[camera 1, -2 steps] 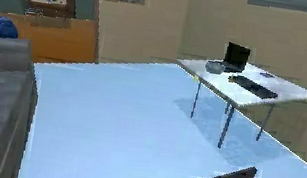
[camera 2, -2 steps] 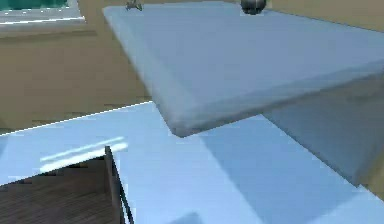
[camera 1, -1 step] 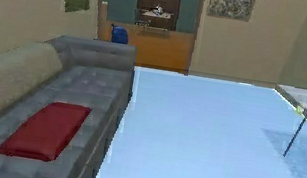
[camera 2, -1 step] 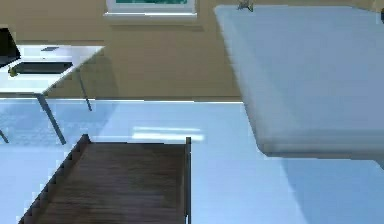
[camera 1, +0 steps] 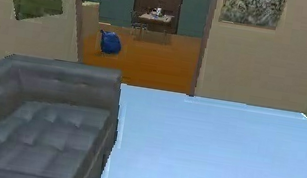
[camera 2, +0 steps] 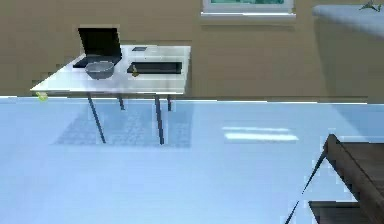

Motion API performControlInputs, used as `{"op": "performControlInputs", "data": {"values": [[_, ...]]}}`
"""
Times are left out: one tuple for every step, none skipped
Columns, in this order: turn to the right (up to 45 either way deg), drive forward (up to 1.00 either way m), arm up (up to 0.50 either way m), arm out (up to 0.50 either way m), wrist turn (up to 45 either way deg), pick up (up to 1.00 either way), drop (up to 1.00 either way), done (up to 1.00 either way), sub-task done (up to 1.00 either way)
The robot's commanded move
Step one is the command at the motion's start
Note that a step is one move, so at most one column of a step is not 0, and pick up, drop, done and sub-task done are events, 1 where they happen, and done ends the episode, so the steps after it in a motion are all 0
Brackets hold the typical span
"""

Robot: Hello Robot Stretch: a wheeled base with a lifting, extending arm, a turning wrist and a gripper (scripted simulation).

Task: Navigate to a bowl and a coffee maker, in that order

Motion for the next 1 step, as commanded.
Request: {"op": "performControlInputs", "data": {"values": [[0.0,1.00,0.00,0.00,0.0,0.00,0.00,0.00,0.00]]}}
